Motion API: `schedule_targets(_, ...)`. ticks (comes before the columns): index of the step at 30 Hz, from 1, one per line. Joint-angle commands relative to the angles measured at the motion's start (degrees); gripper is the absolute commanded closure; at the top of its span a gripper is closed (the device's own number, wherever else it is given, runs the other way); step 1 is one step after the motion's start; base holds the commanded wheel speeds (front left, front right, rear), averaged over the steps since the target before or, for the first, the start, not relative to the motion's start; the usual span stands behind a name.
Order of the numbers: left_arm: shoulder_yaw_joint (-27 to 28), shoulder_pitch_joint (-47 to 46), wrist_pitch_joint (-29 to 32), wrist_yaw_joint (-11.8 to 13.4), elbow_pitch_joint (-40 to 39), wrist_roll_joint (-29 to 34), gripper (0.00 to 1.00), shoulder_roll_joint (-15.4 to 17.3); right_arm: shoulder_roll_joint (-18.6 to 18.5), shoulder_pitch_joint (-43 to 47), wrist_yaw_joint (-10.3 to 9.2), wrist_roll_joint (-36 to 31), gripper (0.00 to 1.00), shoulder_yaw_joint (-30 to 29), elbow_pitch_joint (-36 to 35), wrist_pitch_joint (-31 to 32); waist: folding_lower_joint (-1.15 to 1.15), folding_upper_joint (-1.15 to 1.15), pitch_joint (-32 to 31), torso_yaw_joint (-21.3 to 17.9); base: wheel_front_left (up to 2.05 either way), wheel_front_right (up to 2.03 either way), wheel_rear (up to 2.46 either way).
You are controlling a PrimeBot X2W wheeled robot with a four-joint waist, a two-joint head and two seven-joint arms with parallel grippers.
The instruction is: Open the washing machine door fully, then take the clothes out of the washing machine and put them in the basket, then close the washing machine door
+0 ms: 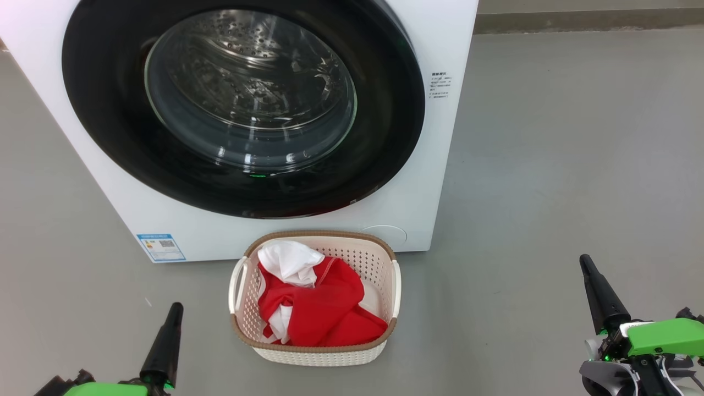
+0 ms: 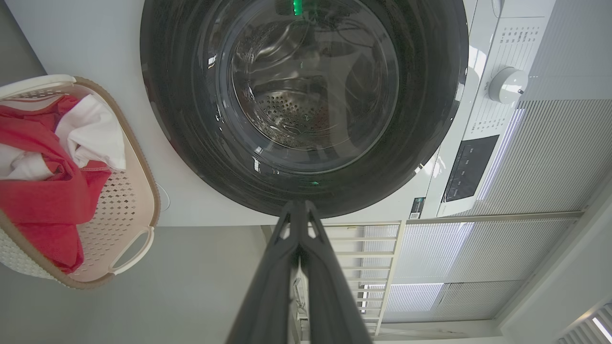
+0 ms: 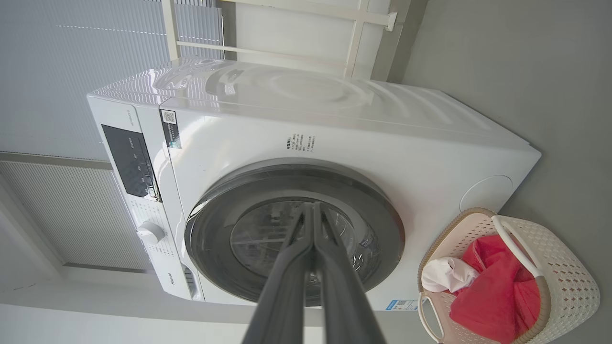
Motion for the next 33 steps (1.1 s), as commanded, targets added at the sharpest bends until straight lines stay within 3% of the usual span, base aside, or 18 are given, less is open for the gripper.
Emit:
schedule_targets(1, 2.0, -2.3, 0.3, -0.4, -1.2, 0.1, 1.0, 0.7, -0.6, -2.3, -0.04, -0.1, 1.0, 1.1, -1.4, 0.3, 0.0, 0.0, 0.0, 0.0, 0.0, 0.0, 0.0)
schedule_targets(33, 2.4, -2.3, 0.5, -0.4, -1.2, 0.3, 1.0, 0.5, -0.2, -2.4, -0.04, -0.5, 1.0, 0.7, -1.4, 0.7, 0.0, 0.0, 0.0, 0.0, 0.0, 0.0, 0.0)
